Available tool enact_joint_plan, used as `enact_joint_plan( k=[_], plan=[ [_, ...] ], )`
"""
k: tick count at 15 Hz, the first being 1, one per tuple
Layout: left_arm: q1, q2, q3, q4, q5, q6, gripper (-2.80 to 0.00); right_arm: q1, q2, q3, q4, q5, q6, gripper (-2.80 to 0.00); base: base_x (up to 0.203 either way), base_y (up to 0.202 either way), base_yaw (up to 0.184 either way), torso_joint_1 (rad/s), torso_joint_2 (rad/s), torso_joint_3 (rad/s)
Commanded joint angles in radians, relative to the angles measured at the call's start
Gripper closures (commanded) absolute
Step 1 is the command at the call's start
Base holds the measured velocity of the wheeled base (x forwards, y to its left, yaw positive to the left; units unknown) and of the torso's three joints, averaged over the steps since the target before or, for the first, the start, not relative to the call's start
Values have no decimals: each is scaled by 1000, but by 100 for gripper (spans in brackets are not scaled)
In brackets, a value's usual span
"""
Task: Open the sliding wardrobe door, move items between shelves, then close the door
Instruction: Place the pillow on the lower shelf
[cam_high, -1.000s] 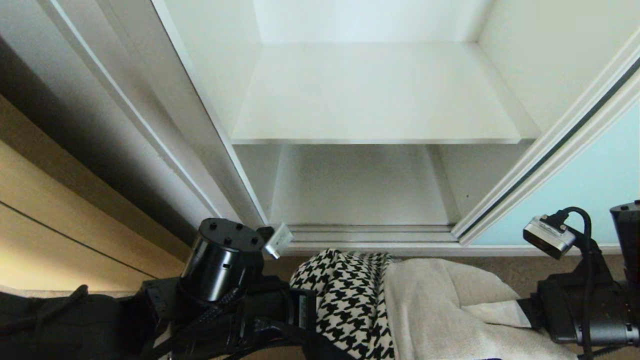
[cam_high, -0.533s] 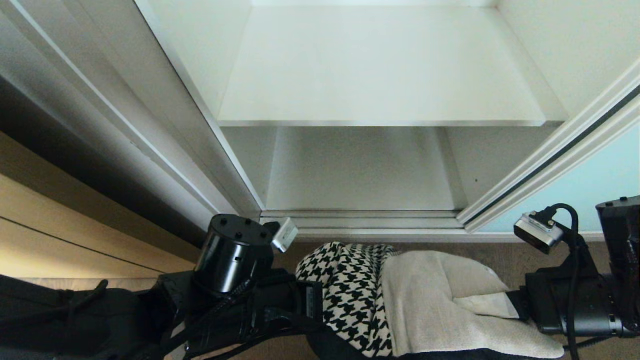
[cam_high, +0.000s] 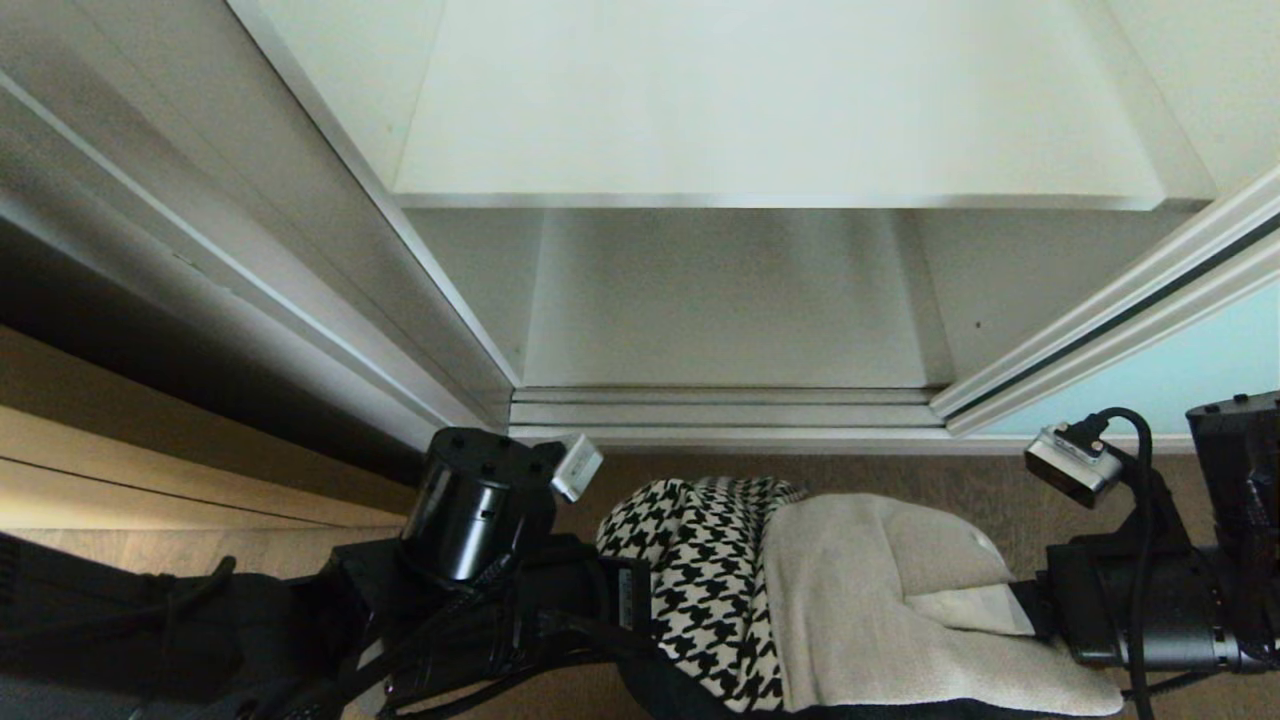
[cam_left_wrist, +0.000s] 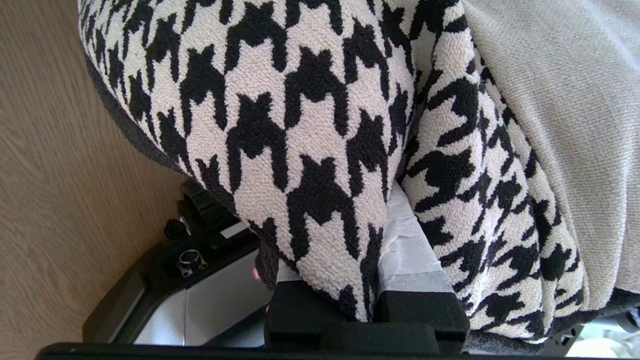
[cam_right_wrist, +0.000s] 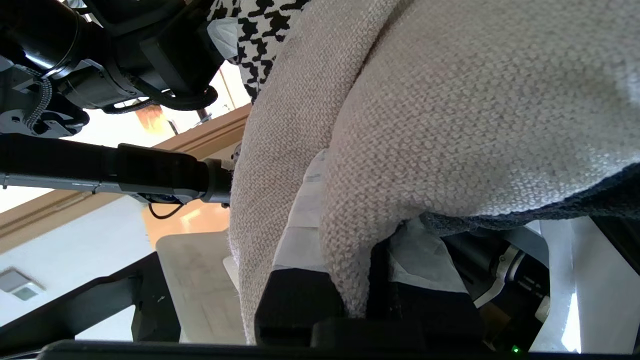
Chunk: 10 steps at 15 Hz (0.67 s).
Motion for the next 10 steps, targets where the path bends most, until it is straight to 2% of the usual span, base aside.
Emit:
enact_joint_plan(
  k=[1,3,10],
  plan=[
    [0,10,-9,-2,1,-4,0,0,-2,-3,0,5,3,0,0,0,0,-2,9,-139],
    [1,22,-24,-2,3,-6,0,-5,10,-4,-13,5,3,0,0,0,0,0,2,-61],
    [27,83,-98,10,72,16,0,-29,120,-56,-75,-1,3,0,0,0,0,0,0,-4]
  ],
)
